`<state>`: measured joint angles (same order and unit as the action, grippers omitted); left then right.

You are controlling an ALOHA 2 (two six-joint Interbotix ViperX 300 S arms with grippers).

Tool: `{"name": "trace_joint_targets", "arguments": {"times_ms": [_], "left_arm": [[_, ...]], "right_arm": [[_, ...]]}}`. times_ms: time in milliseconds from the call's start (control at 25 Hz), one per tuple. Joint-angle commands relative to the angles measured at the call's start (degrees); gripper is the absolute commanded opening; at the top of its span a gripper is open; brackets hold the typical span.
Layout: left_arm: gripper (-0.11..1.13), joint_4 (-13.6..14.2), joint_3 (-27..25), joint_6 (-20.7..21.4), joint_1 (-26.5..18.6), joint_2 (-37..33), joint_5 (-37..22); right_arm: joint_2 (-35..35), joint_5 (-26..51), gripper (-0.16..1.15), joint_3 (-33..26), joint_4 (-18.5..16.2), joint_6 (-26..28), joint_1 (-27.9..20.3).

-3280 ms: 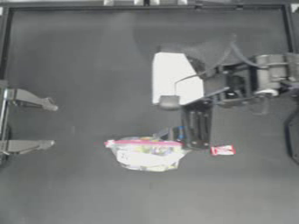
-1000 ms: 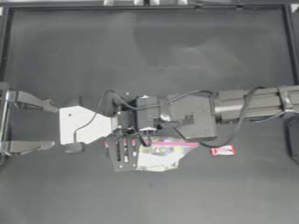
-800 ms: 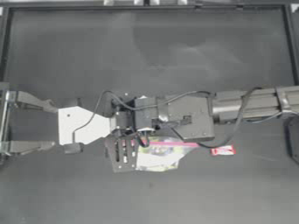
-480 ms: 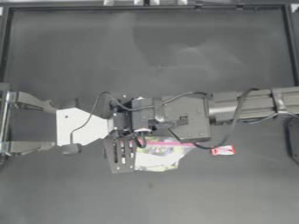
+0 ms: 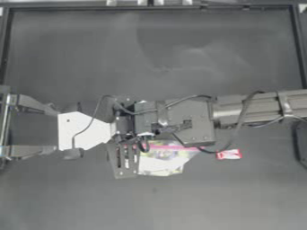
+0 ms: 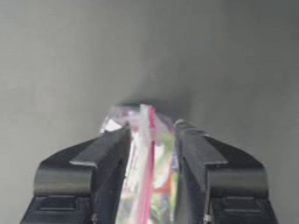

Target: Put candy in bag

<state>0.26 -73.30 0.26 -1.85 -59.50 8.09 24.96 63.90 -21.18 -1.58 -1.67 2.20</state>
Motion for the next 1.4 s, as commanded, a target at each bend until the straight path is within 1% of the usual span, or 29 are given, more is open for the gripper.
{"name": "trace_joint_targets", "arguments": {"times_ms": [40,400,520,800,920,1040,1160,1240,1400], "left_arm": [[1.00,0.00,0.70,-0.09,-0.09,0.35,0.26],[1.00,0.00,0.70,-0.09,-0.09,0.44,0.26],[1.00,-0.09,0.53,-0.18,-0.09,0.35,0.26],[1.00,0.00,0.53,-0.26,-0.09,0.44,0.26],[1.00,-0.09,0.35,-0.26,-0.09,0.35,0.26],[1.00,0.00,0.09,-0.35,-0.09,0.35,0.26],[1.00,-0.09,0.00,-0.44,-0.09,0.35,0.26],[1.00,-0.09,-0.09,-0.53,-0.09,0.44,0.26],[1.00,-0.18,-0.53,-0.62,-0.09,0.44,0.18]], "right_arm": [[-0.97,-0.18,0.74,-1.93,0.18,-0.18,0.26],[-0.62,0.53,0.73,-2.20,0.09,-0.18,0.44],[-0.53,0.53,0.69,-2.20,0.18,-0.18,0.44],[-0.44,0.88,0.49,-2.37,-0.26,-0.18,0.44],[-0.44,1.23,0.36,-2.37,-0.44,-0.18,0.44],[-0.53,1.23,0.18,-2.37,-1.05,-0.26,0.44],[-0.70,1.23,0.07,-2.46,-0.88,-1.41,0.44],[-0.88,1.23,0.05,-2.46,-0.79,-1.76,0.44],[-1.05,1.14,0.05,-2.46,-0.79,-1.85,0.44]]}}
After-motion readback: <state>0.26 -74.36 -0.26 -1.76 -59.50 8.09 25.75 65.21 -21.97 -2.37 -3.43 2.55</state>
